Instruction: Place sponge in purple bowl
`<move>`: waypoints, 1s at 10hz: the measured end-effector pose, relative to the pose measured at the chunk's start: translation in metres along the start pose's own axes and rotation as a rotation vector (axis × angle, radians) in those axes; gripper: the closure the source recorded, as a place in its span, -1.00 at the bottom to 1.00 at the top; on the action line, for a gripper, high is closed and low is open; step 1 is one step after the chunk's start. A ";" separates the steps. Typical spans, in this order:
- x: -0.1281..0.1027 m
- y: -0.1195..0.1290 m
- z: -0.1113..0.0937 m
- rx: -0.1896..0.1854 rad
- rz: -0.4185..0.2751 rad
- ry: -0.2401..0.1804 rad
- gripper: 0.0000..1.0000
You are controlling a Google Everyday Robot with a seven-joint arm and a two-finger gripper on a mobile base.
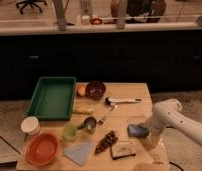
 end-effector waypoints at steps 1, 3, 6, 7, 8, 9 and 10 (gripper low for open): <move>-0.001 -0.001 -0.005 0.027 -0.001 0.024 -0.05; -0.004 -0.002 -0.011 0.038 0.003 0.055 0.35; -0.006 -0.004 -0.011 0.044 0.009 0.056 0.92; -0.007 -0.005 -0.010 0.044 0.009 0.056 0.99; -0.007 -0.006 -0.010 0.044 0.011 0.055 1.00; -0.008 -0.007 -0.010 0.045 0.010 0.055 1.00; -0.008 -0.007 -0.011 0.046 0.012 0.053 1.00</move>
